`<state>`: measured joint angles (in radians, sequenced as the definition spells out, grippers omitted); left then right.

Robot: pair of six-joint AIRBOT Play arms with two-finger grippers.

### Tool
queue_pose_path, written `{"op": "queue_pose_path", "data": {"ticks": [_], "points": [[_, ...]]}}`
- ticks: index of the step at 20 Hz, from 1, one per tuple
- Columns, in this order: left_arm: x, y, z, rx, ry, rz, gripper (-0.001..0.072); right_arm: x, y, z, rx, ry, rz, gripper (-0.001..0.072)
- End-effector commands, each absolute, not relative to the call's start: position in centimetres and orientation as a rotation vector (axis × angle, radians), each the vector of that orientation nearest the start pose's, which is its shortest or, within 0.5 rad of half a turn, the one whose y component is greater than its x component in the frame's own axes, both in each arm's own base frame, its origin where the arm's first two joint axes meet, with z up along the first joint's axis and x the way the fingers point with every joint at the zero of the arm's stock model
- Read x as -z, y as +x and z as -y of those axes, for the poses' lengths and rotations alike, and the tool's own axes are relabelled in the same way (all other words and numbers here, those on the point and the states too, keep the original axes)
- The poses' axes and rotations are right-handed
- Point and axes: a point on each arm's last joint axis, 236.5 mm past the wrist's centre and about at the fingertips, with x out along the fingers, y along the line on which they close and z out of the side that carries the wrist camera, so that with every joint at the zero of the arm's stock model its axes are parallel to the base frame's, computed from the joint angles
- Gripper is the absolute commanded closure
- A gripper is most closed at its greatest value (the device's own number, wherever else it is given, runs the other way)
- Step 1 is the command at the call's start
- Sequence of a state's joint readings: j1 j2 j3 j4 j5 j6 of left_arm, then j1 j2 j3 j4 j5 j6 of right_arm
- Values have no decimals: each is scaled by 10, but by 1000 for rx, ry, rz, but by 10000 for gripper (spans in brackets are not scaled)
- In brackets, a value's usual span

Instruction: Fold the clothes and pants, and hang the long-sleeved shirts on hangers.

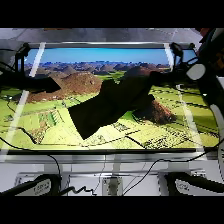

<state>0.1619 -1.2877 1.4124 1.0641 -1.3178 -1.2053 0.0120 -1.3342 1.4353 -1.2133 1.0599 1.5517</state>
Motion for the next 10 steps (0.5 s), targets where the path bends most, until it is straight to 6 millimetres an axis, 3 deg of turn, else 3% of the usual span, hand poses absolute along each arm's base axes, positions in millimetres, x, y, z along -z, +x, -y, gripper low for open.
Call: {"op": "queue_pose_path", "data": {"ticks": [1, 3, 6, 8, 10], "points": [[-67, 387, 58, 462, -229, -1170, 12, -104, 436, 13, -27, 240, -1045, 671], [-28, 363, 76, 522, -313, -1245, 12, -103, 434, 30, 8, 262, -1048, 671], [20, 336, 101, 558, -473, -1287, 12, -103, 433, 35, 18, 268, -1047, 671], [46, 320, 107, 553, -520, -1312, 12, -103, 433, 35, 18, 267, -1046, 671], [63, 309, 106, 531, -534, -1340, 12, -103, 435, 49, 61, 215, -1034, 671]]}}
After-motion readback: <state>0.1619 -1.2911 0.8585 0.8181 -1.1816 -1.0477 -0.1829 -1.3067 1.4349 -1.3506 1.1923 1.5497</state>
